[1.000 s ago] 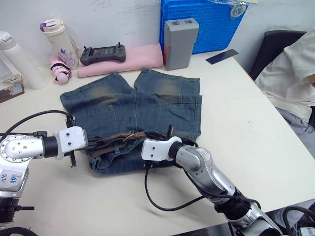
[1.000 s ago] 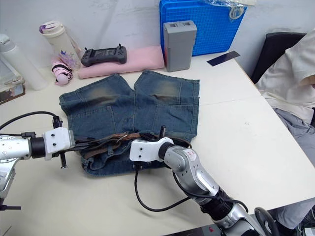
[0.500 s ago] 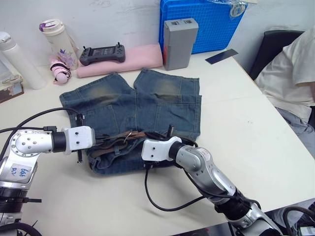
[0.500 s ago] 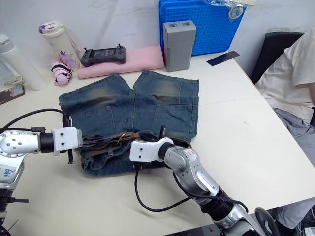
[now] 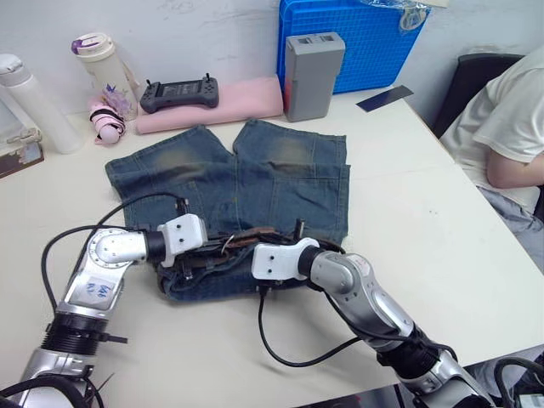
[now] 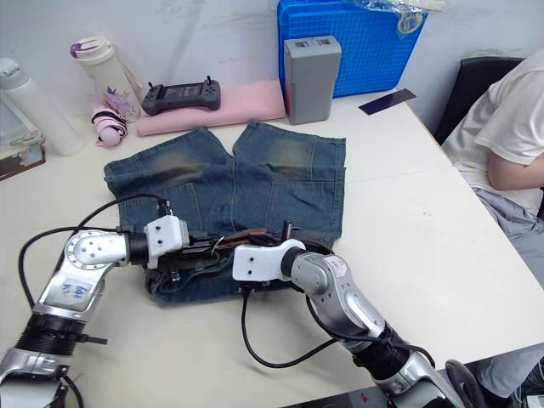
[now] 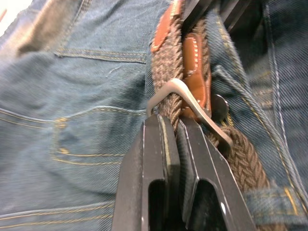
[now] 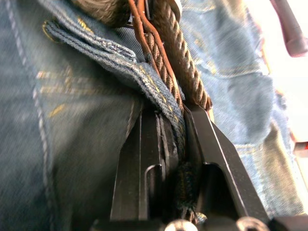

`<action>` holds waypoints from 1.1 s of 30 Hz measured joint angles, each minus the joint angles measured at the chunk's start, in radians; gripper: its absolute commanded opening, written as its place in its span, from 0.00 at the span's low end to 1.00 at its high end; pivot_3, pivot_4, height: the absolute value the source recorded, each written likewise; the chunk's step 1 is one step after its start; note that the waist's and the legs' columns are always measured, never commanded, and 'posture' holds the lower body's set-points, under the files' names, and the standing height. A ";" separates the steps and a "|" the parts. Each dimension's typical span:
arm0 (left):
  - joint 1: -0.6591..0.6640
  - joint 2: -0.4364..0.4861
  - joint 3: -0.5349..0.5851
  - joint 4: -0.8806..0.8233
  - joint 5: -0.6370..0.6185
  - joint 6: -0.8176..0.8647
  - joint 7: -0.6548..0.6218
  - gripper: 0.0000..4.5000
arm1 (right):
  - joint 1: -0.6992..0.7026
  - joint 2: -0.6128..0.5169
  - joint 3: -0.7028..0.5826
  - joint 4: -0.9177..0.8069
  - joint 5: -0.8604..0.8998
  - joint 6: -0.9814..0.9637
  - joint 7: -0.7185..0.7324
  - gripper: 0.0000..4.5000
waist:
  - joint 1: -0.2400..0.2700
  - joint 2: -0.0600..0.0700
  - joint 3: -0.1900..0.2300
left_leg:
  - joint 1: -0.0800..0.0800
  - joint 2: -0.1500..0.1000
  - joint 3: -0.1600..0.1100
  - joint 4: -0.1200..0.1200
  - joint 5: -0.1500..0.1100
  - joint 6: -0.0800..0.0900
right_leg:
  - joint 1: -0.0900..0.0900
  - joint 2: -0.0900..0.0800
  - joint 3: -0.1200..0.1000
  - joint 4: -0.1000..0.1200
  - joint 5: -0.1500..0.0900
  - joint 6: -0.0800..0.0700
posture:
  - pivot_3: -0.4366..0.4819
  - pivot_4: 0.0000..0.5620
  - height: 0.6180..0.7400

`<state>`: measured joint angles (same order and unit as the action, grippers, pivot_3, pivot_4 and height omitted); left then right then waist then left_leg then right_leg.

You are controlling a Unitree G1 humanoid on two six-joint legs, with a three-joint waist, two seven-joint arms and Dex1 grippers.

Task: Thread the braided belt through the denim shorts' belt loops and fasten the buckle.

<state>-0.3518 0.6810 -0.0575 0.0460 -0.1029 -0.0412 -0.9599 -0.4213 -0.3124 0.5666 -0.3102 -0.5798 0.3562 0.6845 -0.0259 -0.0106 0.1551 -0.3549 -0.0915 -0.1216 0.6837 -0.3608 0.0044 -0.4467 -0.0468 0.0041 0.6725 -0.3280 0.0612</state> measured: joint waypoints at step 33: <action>0.001 -0.120 -0.032 0.006 0.008 0.029 0.064 0.00 | -0.062 -0.146 -0.148 -0.149 0.308 0.188 0.098 0.81 | 0.035 -0.001 -0.001 | 0.000 -0.001 0.000 0.001 0.000 0.001 | 0.001 -0.001 0.000 -0.003 0.000 0.000 | 0.48 0.27 0.75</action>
<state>-0.3511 0.5608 -0.0898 0.0515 -0.0947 -0.0124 -0.8961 -0.4834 -0.4582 0.4186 -0.4587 -0.2715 0.5445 0.7820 0.0086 -0.0112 0.1545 -0.3546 -0.0925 -0.1217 0.6851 -0.3612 0.0052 -0.4454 -0.0483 0.0038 0.6691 -0.3277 0.0616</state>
